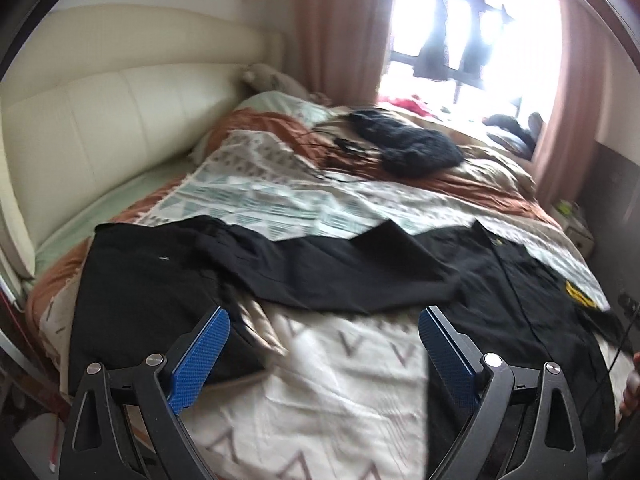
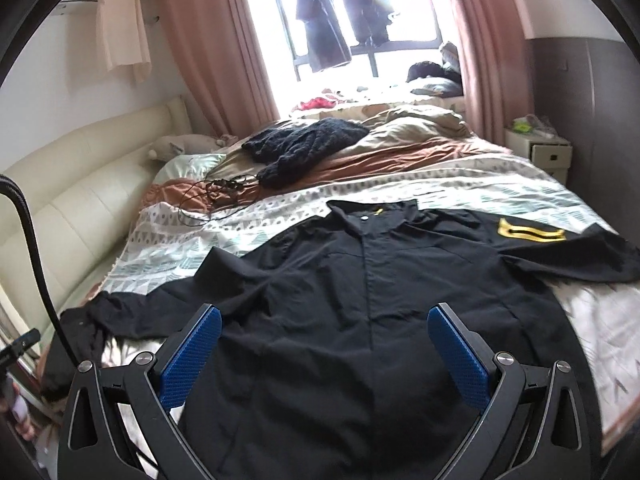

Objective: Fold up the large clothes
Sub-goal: 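Lower both tools onto the black jacket and grasp its side edge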

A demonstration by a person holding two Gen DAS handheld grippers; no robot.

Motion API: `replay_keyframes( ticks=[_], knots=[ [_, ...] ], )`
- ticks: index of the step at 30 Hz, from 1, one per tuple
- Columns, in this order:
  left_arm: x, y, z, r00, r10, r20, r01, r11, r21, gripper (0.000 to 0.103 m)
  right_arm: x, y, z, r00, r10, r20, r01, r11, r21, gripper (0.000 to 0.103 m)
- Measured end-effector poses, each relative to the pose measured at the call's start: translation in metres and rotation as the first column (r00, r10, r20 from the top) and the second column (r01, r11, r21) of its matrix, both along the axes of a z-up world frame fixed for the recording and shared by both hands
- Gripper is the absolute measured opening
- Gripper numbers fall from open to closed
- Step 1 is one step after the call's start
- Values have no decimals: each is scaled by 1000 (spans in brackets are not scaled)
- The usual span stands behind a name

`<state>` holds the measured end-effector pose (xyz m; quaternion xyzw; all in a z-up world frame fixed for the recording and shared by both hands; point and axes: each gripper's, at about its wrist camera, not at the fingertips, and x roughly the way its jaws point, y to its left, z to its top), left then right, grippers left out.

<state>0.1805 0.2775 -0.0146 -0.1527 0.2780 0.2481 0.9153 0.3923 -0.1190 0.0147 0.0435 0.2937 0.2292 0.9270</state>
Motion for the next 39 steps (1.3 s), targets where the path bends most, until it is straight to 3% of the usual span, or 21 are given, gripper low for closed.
replay_keyframes(
  ticks=[5, 10, 18, 22, 26, 27, 29, 30, 31, 32, 34, 38, 39],
  knots=[
    [13, 47, -8, 996, 82, -19, -82, 996, -18, 96, 33, 21, -12, 999, 27, -28, -27, 1000, 6, 103],
    [29, 92, -24, 986, 162, -43, -165, 984, -63, 88, 64, 45, -32, 997, 62, -48, -63, 998, -23, 103],
    [52, 169, -66, 958, 275, -82, -287, 927, -242, 81, 118, 78, -72, 987, 93, -129, -102, 993, -66, 102],
    [65, 197, -87, 942, 317, -106, -335, 892, -304, 72, 140, 91, -90, 982, 103, -161, -118, 989, -92, 98],
    [82, 219, -107, 931, 337, -137, -364, 861, -354, 71, 161, 103, -104, 977, 101, -188, -124, 986, -114, 90],
    [88, 223, -111, 930, 337, -147, -368, 860, -354, 70, 165, 106, -107, 976, 100, -194, -125, 985, -116, 87],
    [96, 228, -117, 929, 332, -164, -370, 856, -361, 58, 174, 113, -113, 971, 109, -212, -135, 984, -117, 83],
    [99, 231, -121, 928, 328, -176, -371, 854, -364, 43, 179, 118, -117, 969, 114, -221, -142, 983, -119, 79],
    [104, 231, -123, 922, 332, -199, -383, 855, -350, 35, 183, 124, -120, 966, 121, -229, -151, 981, -120, 75],
    [106, 231, -122, 922, 334, -198, -384, 859, -338, 34, 186, 129, -124, 963, 128, -239, -160, 980, -118, 71],
    [107, 227, -114, 920, 349, -176, -388, 873, -296, 29, 193, 138, -130, 953, 143, -266, -177, 978, -107, 55],
    [113, 213, -84, 941, 317, -115, -335, 917, -214, 26, 205, 162, -147, 927, 163, -337, -196, 978, -68, 43],
    [115, 212, -80, 944, 312, -109, -328, 921, -208, 26, 208, 168, -151, 919, 174, -353, -203, 978, -49, 35]
  ],
)
